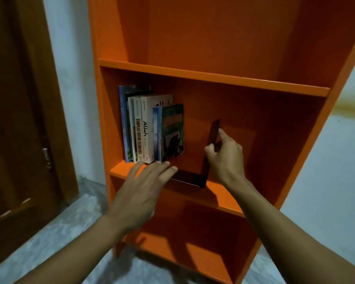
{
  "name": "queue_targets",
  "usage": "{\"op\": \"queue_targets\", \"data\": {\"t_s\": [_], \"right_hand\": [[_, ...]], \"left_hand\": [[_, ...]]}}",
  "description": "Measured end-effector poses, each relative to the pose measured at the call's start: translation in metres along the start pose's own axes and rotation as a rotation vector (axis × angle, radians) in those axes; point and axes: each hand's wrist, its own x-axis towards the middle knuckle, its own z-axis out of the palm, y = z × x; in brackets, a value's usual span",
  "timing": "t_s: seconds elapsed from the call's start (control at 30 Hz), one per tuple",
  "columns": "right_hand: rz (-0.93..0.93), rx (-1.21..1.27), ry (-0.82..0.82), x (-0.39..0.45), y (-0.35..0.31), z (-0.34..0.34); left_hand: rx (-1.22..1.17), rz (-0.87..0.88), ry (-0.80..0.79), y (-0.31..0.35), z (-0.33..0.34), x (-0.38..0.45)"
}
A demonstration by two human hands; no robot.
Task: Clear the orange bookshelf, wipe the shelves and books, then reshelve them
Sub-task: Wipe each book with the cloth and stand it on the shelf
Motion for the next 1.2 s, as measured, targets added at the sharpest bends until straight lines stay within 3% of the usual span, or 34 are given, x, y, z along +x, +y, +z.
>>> {"op": "queue_targets", "data": {"t_s": [0.23,0.4,0.5,0.7,0.8,1.1,1.2], "right_hand": [[0.185,-0.199,0.041,0.018,0.023,0.031],[0.251,-0.249,0.011,0.018,0.024,0.041],[0.277,-0.286,0.01,0.013,0.022,0.042],[0.255,-0.324,0.004,0.003,0.021,0.047],[0.255,-0.317,0.008,0.0,0.02,0.051],[0.229,-0.271,-0.126,0.006,0.015,0.068],[0.202,-0.236,-0.189,0.007,0.007,0.078]], "left_hand": [[-0.22,-0.592,0.064,-0.092,0.046,0.045],[-0.265,-0.888,0.01,-0.094,0.08,0.094],[-0.261,-1.017,0.061,-0.084,0.093,0.115],[-0.326,-1.086,0.286,-0.076,0.1,0.125],[-0.431,-1.223,0.355,-0.073,0.104,0.128],[-0.517,-1.34,0.478,-0.07,0.097,0.152],[-0.568,-1.362,0.434,-0.072,0.094,0.16]]}}
